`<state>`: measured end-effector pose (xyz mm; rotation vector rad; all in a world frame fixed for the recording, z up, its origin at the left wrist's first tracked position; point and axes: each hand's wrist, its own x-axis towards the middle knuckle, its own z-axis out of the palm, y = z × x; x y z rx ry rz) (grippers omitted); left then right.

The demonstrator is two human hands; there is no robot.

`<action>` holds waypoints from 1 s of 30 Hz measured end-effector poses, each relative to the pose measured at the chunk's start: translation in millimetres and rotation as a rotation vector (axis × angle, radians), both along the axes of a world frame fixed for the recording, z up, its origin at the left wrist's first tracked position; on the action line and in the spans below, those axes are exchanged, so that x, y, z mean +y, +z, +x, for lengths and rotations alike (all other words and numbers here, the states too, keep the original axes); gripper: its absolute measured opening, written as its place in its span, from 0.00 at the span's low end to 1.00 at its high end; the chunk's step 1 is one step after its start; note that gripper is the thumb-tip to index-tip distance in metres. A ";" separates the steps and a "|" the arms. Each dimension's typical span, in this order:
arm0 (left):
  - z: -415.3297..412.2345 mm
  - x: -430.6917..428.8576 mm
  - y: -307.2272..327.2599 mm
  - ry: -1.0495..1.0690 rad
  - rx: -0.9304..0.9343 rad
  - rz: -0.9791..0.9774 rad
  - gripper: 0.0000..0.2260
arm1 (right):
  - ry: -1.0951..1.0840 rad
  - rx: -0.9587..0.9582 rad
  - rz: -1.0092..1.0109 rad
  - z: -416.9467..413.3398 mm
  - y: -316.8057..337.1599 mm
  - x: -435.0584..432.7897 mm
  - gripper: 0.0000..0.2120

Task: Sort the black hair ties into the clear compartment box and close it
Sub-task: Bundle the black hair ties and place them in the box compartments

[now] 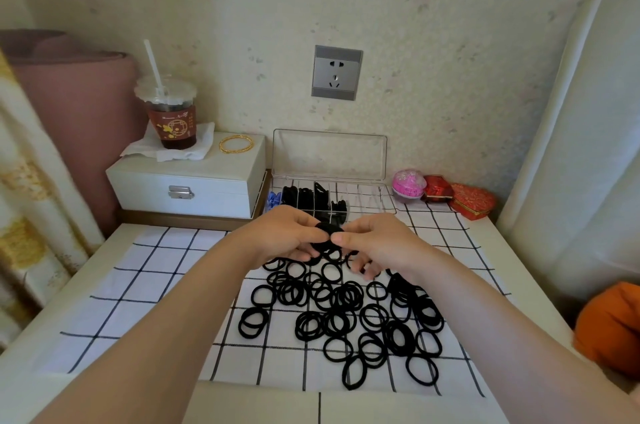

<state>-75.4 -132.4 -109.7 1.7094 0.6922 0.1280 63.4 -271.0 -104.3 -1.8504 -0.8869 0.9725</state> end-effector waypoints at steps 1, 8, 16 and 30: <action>-0.1 1.0 -1.7 0.026 0.011 0.028 0.09 | 0.031 -0.135 -0.046 -0.3 -0.7 -0.3 0.13; 1.4 3.1 -5.7 0.123 0.033 0.084 0.03 | 0.359 -0.704 -0.391 1.7 -6.3 -8.5 0.18; 4.5 -3.0 -6.9 0.122 0.034 0.112 0.07 | 0.406 -0.863 -0.338 -7.4 -11.9 -6.9 0.09; 12.4 -13.7 -11.1 0.088 -0.011 0.122 0.04 | -0.054 -0.277 0.103 -1.0 11.2 -7.7 0.02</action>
